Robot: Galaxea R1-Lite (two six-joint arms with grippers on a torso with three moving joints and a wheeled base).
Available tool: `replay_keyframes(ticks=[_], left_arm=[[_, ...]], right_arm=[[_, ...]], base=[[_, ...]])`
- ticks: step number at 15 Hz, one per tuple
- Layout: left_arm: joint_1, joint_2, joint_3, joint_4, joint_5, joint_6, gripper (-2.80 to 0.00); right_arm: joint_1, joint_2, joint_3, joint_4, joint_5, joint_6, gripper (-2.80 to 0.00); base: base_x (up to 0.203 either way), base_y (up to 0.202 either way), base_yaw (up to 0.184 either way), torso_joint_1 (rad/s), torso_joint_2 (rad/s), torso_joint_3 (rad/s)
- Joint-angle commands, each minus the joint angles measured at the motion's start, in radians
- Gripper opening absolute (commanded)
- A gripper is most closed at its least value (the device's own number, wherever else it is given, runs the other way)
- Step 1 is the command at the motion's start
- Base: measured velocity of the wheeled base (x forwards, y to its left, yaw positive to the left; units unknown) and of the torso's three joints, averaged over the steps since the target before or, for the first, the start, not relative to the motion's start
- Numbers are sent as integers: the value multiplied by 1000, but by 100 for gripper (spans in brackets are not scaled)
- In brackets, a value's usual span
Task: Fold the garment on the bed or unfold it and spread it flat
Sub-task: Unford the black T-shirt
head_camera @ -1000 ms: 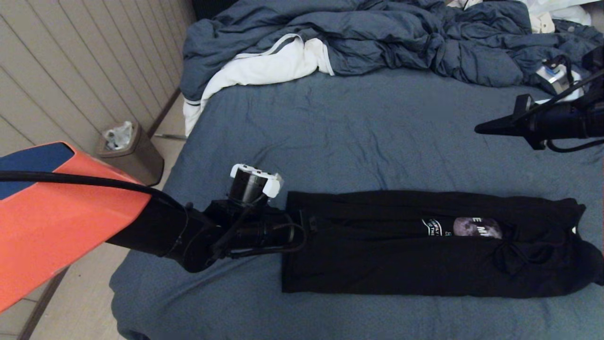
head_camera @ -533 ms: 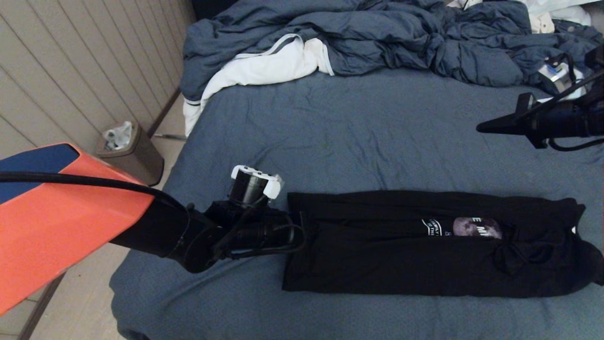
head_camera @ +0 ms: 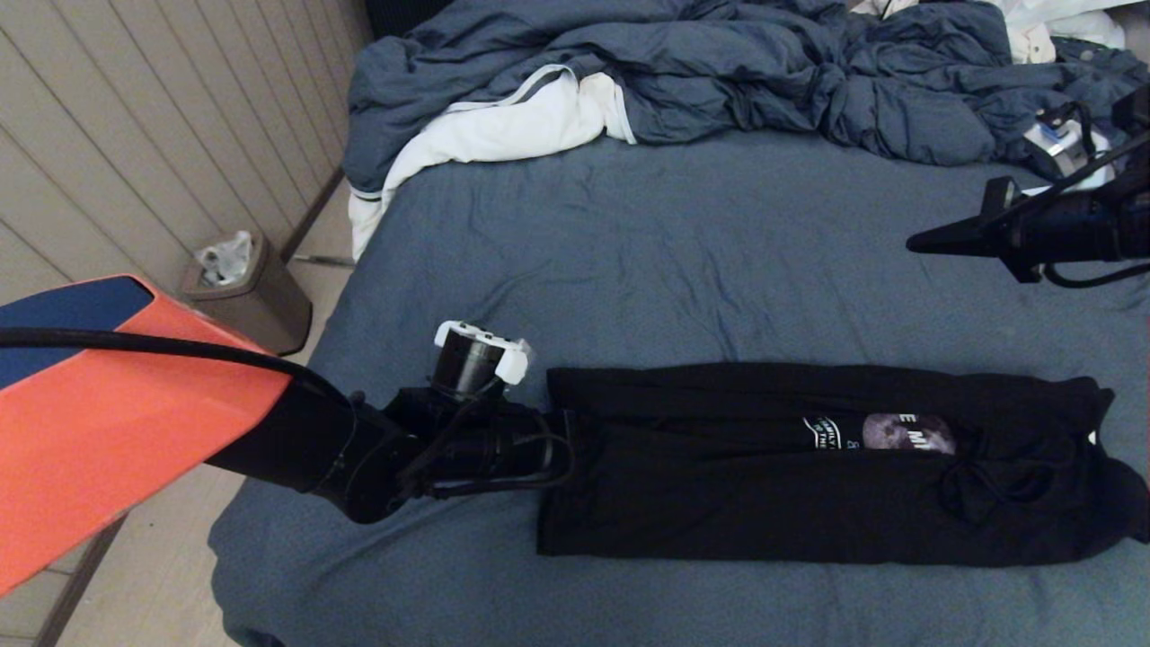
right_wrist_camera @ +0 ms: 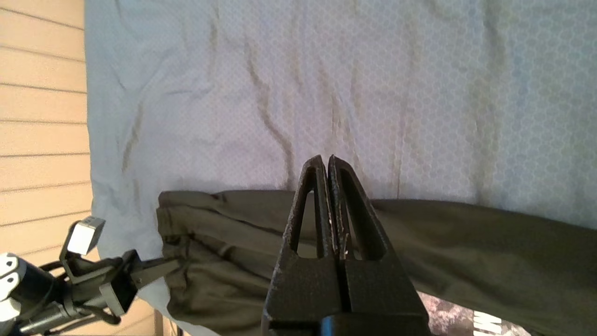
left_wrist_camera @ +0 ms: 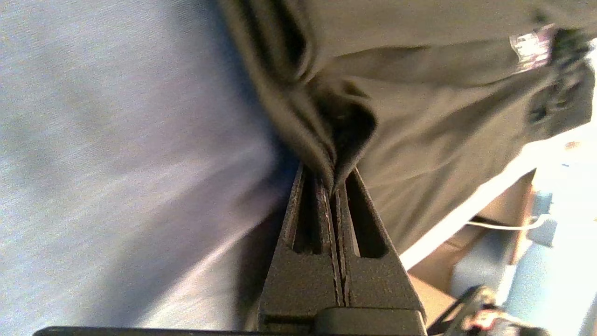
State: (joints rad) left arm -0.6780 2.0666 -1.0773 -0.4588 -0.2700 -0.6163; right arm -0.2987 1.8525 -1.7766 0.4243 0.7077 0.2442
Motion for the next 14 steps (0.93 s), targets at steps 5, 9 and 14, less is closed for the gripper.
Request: replay_keyframes(ticks=[5, 9, 14], left_arm=[[159, -99, 95, 2, -4, 52, -280], [250, -169, 101, 60, -28, 76, -280], [326, -184, 166, 63, -39, 145, -280]], right_arm=[[1, 17, -3, 2, 4, 1, -280], [3, 20, -1, 2, 4, 1, -280], [1, 22, -3, 2, 3, 0, -280]], base=[[0, 0, 0, 0, 0, 0], [0, 0, 0, 0, 0, 0], [0, 0, 0, 0, 0, 0]])
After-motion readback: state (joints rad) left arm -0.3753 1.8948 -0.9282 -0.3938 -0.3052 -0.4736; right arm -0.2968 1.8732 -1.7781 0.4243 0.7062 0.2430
